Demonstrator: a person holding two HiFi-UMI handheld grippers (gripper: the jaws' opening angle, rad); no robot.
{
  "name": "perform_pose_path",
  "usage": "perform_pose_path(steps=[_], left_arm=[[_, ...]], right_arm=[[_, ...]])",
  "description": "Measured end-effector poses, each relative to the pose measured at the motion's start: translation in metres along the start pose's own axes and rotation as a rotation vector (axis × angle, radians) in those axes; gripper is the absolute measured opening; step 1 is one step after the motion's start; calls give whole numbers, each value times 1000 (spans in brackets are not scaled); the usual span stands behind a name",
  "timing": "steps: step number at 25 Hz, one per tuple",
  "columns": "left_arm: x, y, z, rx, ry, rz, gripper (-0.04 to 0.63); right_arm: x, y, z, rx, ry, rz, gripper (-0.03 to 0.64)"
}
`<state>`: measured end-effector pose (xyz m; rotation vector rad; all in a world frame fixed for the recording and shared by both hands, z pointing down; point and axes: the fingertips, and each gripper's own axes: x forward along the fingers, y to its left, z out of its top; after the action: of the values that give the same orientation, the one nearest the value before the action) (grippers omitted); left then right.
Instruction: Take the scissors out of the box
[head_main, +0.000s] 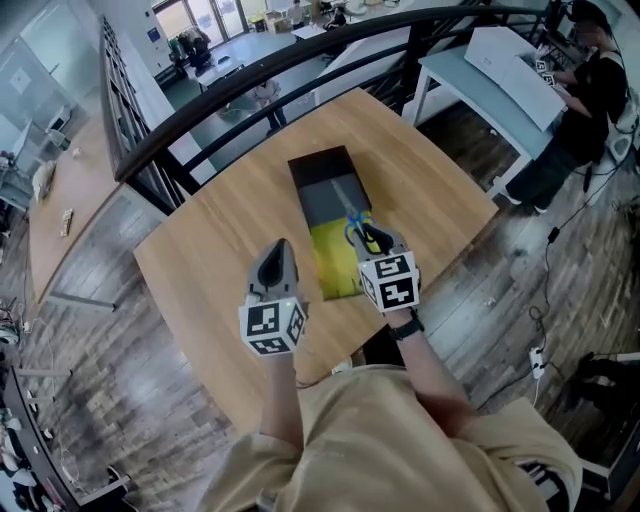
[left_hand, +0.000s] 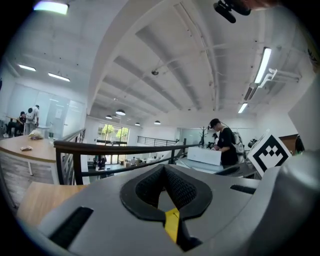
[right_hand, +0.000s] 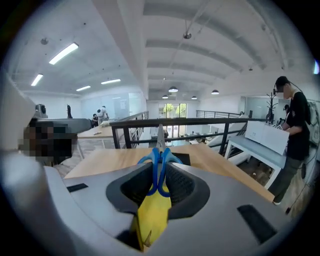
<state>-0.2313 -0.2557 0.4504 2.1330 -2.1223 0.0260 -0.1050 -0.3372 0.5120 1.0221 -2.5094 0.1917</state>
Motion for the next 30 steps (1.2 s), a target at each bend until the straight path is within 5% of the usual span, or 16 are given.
perform_pose_path(steps=[13, 30], left_arm=[[-30, -9, 83, 102, -135, 16, 3], [-36, -22, 97, 136, -157, -7, 3]], right_arm=[[-101, -8, 105, -8, -411, -70, 83], [-125, -11, 110, -44, -441, -135, 83]])
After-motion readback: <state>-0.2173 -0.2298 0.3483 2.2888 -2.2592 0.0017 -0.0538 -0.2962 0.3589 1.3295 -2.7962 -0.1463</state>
